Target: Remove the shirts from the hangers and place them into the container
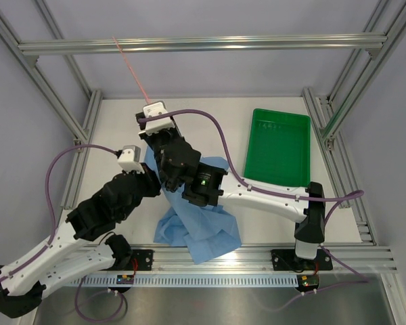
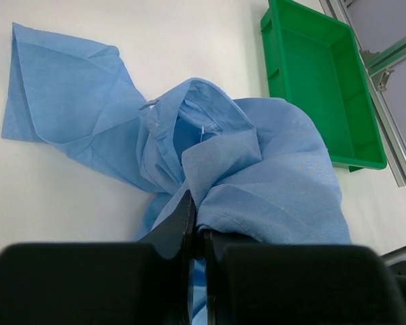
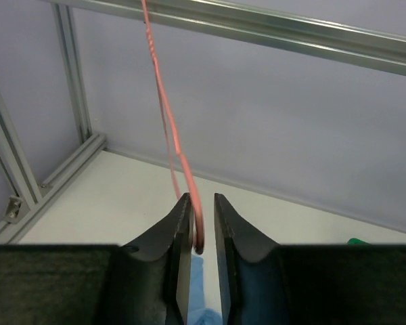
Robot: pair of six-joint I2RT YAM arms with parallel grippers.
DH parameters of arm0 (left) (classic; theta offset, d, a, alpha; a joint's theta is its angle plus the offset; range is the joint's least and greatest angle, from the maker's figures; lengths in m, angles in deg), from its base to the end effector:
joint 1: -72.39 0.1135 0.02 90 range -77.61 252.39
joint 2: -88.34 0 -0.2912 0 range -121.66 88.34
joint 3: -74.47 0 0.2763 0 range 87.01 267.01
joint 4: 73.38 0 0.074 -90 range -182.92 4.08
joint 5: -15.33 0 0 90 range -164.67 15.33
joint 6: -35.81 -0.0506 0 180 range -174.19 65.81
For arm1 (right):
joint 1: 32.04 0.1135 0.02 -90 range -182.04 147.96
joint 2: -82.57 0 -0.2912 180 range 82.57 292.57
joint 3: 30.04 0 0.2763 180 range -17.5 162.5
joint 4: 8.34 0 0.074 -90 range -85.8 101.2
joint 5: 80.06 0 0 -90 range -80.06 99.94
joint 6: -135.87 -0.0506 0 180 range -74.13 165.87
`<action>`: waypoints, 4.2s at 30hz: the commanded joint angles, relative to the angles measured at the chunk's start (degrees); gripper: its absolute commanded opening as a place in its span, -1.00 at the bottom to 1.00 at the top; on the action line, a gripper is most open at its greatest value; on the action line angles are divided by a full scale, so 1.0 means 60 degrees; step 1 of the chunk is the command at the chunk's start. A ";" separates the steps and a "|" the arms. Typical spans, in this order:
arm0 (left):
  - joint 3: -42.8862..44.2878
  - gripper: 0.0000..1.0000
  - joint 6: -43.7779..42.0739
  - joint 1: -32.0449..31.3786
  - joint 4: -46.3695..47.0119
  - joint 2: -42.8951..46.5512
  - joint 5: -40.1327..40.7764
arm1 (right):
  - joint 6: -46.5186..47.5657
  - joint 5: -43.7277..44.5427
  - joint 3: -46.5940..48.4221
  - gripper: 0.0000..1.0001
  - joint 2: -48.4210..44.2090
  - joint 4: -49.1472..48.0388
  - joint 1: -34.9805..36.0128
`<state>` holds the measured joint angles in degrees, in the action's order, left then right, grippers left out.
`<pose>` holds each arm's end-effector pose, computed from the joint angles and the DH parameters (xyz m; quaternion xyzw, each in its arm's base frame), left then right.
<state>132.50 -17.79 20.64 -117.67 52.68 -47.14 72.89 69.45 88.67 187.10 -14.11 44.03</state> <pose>0.1107 -0.1027 0.3440 -0.0245 0.8154 -0.2365 0.5278 0.1518 0.4308 0.4971 -0.1374 0.6281 0.0360 0.7650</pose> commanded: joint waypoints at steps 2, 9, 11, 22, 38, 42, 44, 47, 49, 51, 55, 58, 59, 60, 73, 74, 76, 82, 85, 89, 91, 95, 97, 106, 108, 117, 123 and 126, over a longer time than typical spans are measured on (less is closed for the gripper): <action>-0.0053 -1.00 0.0173 -0.0033 0.0237 0.0157 0.0349 | -0.1251 0.0132 0.0264 -0.10 -0.0165 0.1451 -0.0052; -0.0126 -1.00 0.0188 -0.0047 0.0442 0.0055 0.0246 | -0.2087 -0.0352 -0.0072 0.49 -0.0985 0.2406 -0.0052; -0.0127 -1.00 0.0202 -0.0047 0.0501 -0.0018 0.0231 | -0.2453 -0.0440 -0.0058 0.52 -0.1264 0.2872 -0.0037; 0.0516 -1.00 -0.0368 -0.0441 0.0502 -0.0603 -0.0208 | -0.3814 0.0247 -0.0352 0.67 -0.4397 0.6484 0.0314; 0.3948 -1.00 -0.0457 -0.2217 -0.0364 -0.3374 0.1374 | -0.9821 -0.3265 -0.3493 0.91 -0.9422 1.1945 0.0270; 0.3770 -1.00 -0.0544 -0.1630 -0.0450 -0.3475 0.1037 | -1.0230 -0.4233 -0.4832 0.91 -1.0010 1.1284 0.0271; 0.3901 -1.00 -0.0618 -0.1498 -0.0597 -0.3650 0.0891 | -1.0246 -0.4774 -0.5241 0.95 -0.9937 1.1138 0.0270; 0.4106 -1.00 -0.0779 -0.1483 -0.0626 -0.3797 0.0759 | -1.0101 -0.5361 -0.6002 0.98 -0.9674 1.0538 0.0270; 0.4618 -1.00 -0.0969 -0.1483 -0.0904 -0.4090 0.0831 | -1.0115 -0.5376 -0.6210 0.98 -0.9468 1.0274 0.0271; 0.5260 -1.00 -0.1144 -0.1483 -0.1284 -0.4382 0.0934 | -0.9882 -0.5493 -0.6692 0.99 -0.9497 0.9850 0.0285; 0.5979 -1.00 -0.1365 -0.1483 -0.1446 -0.4676 0.0774 | -0.9237 -0.5902 -0.7338 0.99 -0.9293 0.8839 0.0270; 0.6449 -1.00 -0.1482 -0.1483 -0.1666 -0.5041 0.0525 | -0.8753 -0.6038 -0.7310 0.99 -0.8634 0.8632 0.0285; 0.6639 -1.00 -0.1497 -0.1483 -0.1667 -0.5072 0.0321 | -0.8709 -0.5833 -0.7179 0.99 -0.8444 0.8661 0.0285; 0.6670 -1.00 -0.1497 -0.1483 -0.1580 -0.5101 0.0203 | -0.8505 -0.5671 -0.7119 0.99 -0.8123 0.8690 0.0285; 0.6934 -1.00 -0.1511 -0.1483 -0.1477 -0.5175 -0.1421 | -0.7025 -0.3767 -0.6665 0.99 -0.6363 0.7125 0.0285; 0.6920 -1.00 -0.1511 -0.1483 -0.1433 -0.5175 -0.1526 | -0.6966 -0.3635 -0.6607 0.99 -0.6275 0.7094 0.0285; 0.6847 -1.00 -0.1468 -0.1483 -0.1345 -0.5117 -0.1716 | -0.6878 -0.3212 -0.6562 0.99 -0.6070 0.6876 0.0271; 0.6510 -1.00 -0.1394 -0.1483 -0.1067 -0.4751 -0.1893 | -0.6877 -0.2463 -0.6898 -0.56 -0.6596 0.6391 0.0271; 0.6393 -1.00 -0.1379 -0.1483 -0.0978 -0.4604 -0.1791 | -0.6951 -0.2257 -0.6812 -1.00 -0.6947 0.6682 0.0285; 0.6145 -0.57 -0.1452 -0.1483 -0.0891 -0.4356 -0.1264 | -0.7111 -0.2052 -0.6431 -1.00 -0.7182 0.7648 0.0285; 0.5983 -0.22 -0.1511 -0.1483 -0.0701 -0.4180 -0.0884 | -0.7098 -0.2008 -0.6503 -1.00 -0.7533 0.7724 0.0285; 0.5164 0.51 -0.1818 -0.1498 0.0381 -0.3404 -0.0604 | -0.6995 -0.1993 -0.6343 -1.00 -0.8031 0.7885 0.0285; 0.4694 0.87 -0.2067 -0.1498 0.0983 -0.2891 -0.0502 | -0.6834 -0.2080 -0.6023 -1.00 -0.8120 0.7987 0.0285; 0.3859 0.80 -0.2171 -0.1600 0.1337 -0.1529 0.0886 | -0.5122 -0.1452 -0.3872 -1.00 -0.7593 0.7797 0.0285; 0.3872 0.72 -0.2068 -0.1586 0.0869 -0.1571 0.1226 | -0.4114 -0.1130 -0.3182 -1.00 -0.7330 0.7535 0.0285; 0.3492 0.00 -0.1570 -0.1630 0.0823 -0.2332 0.1257 | 0.2724 -0.0411 0.0336 -1.00 -0.5982 0.2985 0.0198; 0.3404 -0.23 -0.1468 -0.1893 0.1145 -0.2831 0.1198 | 0.4680 -0.1609 0.2602 -1.00 -0.5104 0.2403 -0.1235; 0.3447 -0.25 -0.1584 -0.1893 0.1161 -0.2860 0.1271 | 0.4549 -0.2108 0.3323 -1.00 -0.4752 0.2961 -0.2320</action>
<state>152.63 -27.60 9.60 -114.52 34.85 -41.41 93.07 61.47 103.66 157.75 5.32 33.80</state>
